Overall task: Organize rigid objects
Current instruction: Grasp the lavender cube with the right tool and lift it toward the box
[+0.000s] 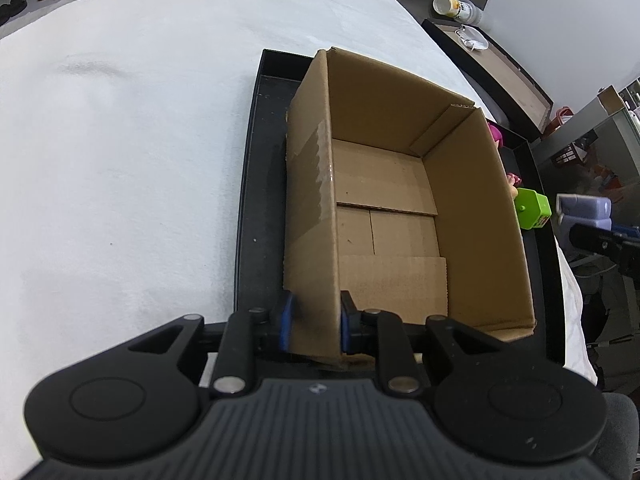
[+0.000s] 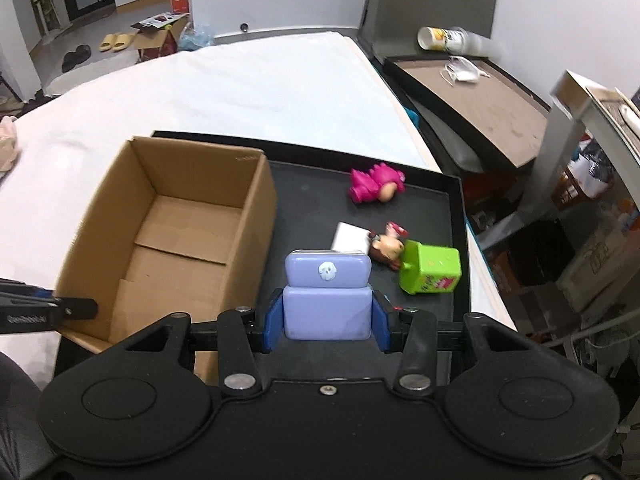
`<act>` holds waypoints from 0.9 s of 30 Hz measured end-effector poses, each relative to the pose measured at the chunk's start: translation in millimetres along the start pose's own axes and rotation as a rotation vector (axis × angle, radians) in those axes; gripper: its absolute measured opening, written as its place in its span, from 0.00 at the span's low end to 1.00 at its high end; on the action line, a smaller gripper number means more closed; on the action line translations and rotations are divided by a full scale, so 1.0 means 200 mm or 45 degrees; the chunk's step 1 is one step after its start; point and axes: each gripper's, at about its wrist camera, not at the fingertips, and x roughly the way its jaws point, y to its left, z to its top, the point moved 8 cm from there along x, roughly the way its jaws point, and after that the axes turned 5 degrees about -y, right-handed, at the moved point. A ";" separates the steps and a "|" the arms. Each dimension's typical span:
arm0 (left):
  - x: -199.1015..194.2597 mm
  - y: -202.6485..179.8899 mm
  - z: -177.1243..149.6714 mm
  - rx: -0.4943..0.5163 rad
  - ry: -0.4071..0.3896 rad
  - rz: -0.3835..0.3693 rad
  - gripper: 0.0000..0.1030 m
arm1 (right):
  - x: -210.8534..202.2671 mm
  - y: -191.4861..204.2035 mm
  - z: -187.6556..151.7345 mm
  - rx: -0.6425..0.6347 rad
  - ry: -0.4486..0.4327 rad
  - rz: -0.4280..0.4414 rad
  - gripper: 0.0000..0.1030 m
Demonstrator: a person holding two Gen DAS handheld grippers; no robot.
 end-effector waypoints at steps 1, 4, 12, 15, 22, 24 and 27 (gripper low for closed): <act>0.00 0.00 0.00 0.000 0.001 0.000 0.21 | -0.01 0.02 0.01 -0.003 -0.005 0.006 0.42; 0.01 0.00 0.00 0.005 0.001 0.003 0.21 | -0.02 0.07 0.04 -0.022 -0.023 0.018 0.42; 0.01 -0.01 -0.01 0.022 0.002 0.016 0.21 | -0.02 0.21 0.13 -0.082 -0.066 0.071 0.42; 0.01 -0.02 -0.01 0.024 0.005 0.022 0.21 | -0.03 0.25 0.17 -0.078 -0.082 0.095 0.42; 0.02 -0.01 -0.01 0.015 0.007 0.014 0.21 | 0.02 0.36 0.22 -0.128 -0.082 0.137 0.42; 0.02 0.00 -0.01 0.013 0.010 0.013 0.22 | 0.04 0.39 0.22 -0.130 -0.076 0.153 0.42; 0.03 0.00 -0.01 0.011 0.006 0.011 0.22 | 0.08 0.44 0.22 -0.137 -0.062 0.180 0.42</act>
